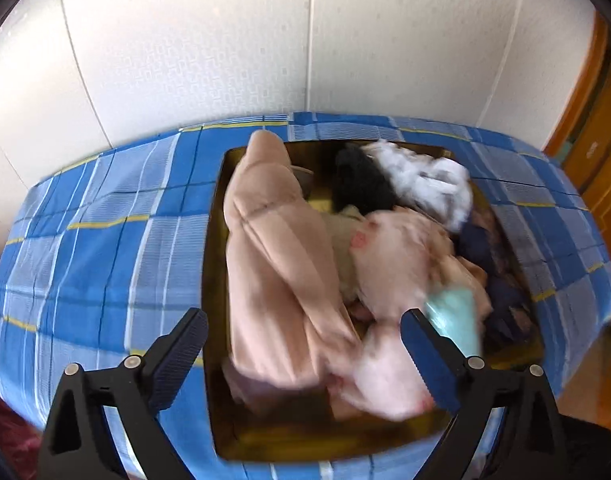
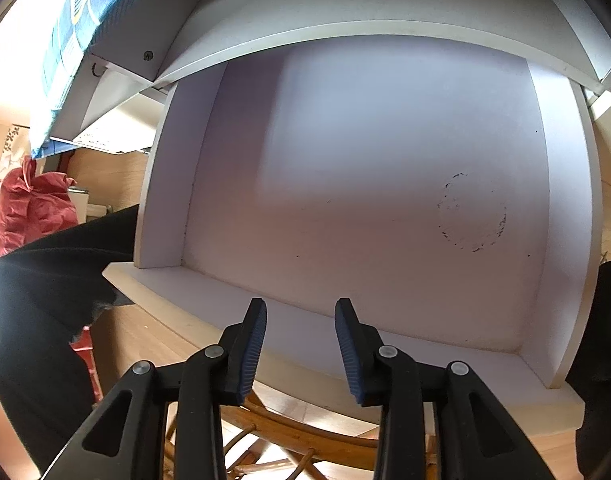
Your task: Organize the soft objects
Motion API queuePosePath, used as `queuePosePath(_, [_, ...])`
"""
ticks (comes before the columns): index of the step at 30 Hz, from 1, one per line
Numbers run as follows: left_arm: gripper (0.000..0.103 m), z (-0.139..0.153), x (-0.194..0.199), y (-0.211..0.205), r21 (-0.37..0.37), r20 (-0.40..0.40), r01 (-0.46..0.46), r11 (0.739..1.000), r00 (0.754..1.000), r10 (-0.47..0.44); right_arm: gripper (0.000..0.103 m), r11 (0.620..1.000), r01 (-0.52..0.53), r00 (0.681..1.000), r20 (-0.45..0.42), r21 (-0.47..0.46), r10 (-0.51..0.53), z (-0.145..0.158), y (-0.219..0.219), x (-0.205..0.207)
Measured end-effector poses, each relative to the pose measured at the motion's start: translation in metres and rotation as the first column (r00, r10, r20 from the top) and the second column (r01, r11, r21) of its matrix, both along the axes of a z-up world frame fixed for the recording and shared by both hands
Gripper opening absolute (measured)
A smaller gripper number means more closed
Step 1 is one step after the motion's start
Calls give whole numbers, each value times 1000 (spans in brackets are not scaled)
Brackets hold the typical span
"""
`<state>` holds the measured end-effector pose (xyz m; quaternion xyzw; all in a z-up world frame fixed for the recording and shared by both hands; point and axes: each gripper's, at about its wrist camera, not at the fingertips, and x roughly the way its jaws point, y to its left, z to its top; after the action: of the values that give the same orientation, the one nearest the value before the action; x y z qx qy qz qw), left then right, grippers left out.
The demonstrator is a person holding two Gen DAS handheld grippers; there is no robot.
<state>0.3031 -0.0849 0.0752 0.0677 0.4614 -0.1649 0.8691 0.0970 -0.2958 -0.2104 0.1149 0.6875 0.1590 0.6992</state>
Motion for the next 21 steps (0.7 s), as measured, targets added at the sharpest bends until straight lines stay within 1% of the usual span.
queuePosePath(3, [98, 4, -32, 1, 2, 30, 7, 1000, 1000, -7, 37, 1000, -13, 1000, 14, -25, 14, 0, 1, -1])
queuePosePath(6, [99, 8, -68, 2, 22, 68, 9, 1000, 998, -11, 37, 998, -33, 999, 38, -59, 36, 3, 2, -2])
queuePosePath(9, [101, 10, -105, 6, 31, 112, -8, 999, 994, 4, 38, 994, -56, 995, 71, -95, 63, 8, 3, -3])
queuePosePath(11, [103, 10, -127, 10, 17, 132, -25, 1000, 991, 23, 40, 991, -68, 992, 97, -114, 79, 13, 3, -5])
queuePosePath(15, [103, -3, -164, 22, -26, 117, -53, 998, 992, 56, 42, 987, -76, 982, 162, -140, 99, 29, 3, -10])
queuePosePath(17, [103, -12, -183, 30, -29, 114, -98, 995, 988, 101, 48, 986, -68, 974, 203, -154, 99, 39, 1, -13])
queuePosePath(18, [103, -16, -190, 35, -31, 111, -118, 993, 986, 120, 58, 984, -60, 970, 224, -167, 97, 45, 0, -13])
queuePosePath(19, [103, -20, -199, 39, -34, 109, -138, 990, 984, 141, 64, 981, -45, 963, 254, -189, 93, 52, -2, -15])
queuePosePath(21, [103, -29, -214, 50, -42, 99, -178, 983, 979, 181, 65, 977, -17, 950, 302, -211, 82, 64, -5, -17])
